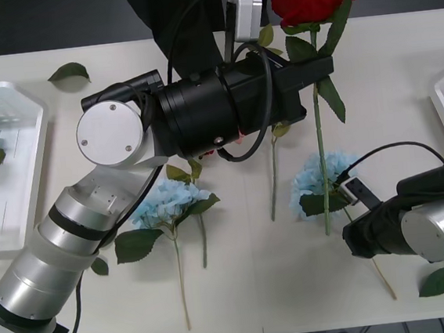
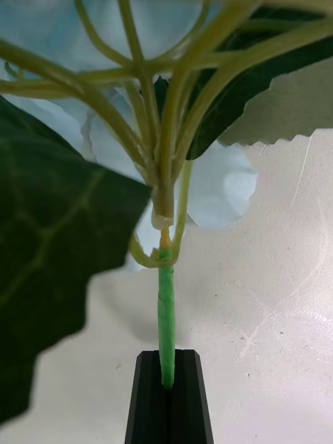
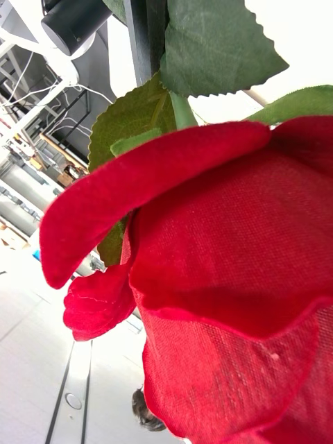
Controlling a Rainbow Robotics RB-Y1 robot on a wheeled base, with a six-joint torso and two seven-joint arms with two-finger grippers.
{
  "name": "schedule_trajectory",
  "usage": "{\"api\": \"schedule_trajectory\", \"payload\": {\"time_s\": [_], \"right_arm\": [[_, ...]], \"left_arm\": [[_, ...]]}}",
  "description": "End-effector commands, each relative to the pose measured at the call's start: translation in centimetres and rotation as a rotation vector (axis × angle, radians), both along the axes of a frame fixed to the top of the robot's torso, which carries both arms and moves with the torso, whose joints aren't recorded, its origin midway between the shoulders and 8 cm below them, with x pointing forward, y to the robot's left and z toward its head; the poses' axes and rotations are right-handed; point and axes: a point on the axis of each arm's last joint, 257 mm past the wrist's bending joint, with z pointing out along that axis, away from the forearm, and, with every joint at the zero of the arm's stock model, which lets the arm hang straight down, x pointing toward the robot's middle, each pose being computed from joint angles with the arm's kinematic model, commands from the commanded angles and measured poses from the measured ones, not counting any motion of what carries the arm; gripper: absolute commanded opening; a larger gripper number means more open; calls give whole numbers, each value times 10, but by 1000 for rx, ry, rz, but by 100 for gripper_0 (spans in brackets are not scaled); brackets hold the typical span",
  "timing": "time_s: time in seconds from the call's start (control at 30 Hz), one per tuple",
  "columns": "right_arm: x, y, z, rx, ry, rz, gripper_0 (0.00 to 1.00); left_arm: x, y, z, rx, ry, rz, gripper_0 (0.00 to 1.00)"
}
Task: Place the red flowers into the right box and the blue flowers into the left box. If a person shows an open palm, hand one flower to the person first, then continue sorting.
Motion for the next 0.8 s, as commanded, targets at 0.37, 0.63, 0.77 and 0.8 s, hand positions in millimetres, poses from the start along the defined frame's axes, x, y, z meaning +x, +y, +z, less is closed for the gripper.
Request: {"api": "schedule_trajectory", "payload": {"time_s": [0.37,0.63,0.77,0.8], "right_arm": [[20,-18,52,22,-117,-33,0],[19,-22,76,107,-124,-43,0],[27,-28,93,135,-166,-51,0],[30,-32,101,137,-187,-56,0]], "left_arm": [[-3,0,18,-18,-45,-2,0],[-3,1,18,-17,-45,-2,0],[-3,1,18,-19,-42,-3,0],[-3,1,18,-18,-43,-2,0]]}}
